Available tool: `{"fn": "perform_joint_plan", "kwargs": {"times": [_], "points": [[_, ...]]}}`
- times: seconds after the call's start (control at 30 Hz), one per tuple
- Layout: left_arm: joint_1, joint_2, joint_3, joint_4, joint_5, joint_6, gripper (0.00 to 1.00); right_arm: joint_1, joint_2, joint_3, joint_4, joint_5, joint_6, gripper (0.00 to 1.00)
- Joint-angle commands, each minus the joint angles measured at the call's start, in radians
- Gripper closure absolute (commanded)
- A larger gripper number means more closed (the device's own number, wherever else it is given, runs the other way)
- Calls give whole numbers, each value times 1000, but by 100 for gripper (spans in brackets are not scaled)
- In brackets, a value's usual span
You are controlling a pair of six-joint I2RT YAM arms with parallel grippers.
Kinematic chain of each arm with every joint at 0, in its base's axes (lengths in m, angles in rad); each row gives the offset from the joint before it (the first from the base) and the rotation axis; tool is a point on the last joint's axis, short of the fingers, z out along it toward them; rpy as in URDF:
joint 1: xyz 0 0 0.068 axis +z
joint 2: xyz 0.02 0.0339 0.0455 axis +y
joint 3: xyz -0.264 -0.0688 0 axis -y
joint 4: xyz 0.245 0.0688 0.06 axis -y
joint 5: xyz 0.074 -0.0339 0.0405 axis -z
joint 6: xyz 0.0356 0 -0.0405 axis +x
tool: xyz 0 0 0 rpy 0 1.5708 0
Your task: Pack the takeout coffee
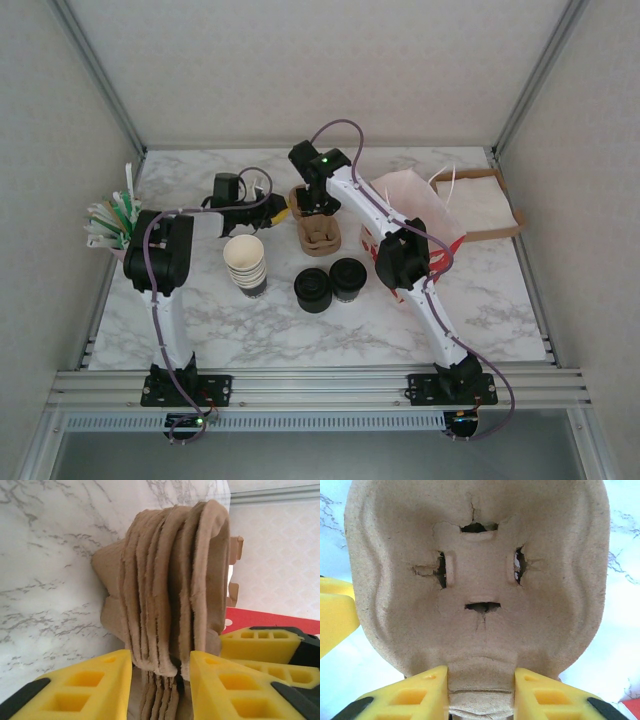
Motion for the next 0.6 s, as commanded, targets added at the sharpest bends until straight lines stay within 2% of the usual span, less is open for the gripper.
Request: {"fn": "perform_joint_plan", "kwargs": {"times": [0.0, 0.07, 0.57], "points": [[11, -62, -26, 52, 6, -15, 60, 7, -29, 1, -16, -16, 13, 67], [13, -74, -39, 59, 1, -18, 58, 7, -27, 0, -16, -18, 13, 67], [19, -17, -56, 168, 46, -87, 63, 7, -29, 2, -9, -34, 18, 67]]}}
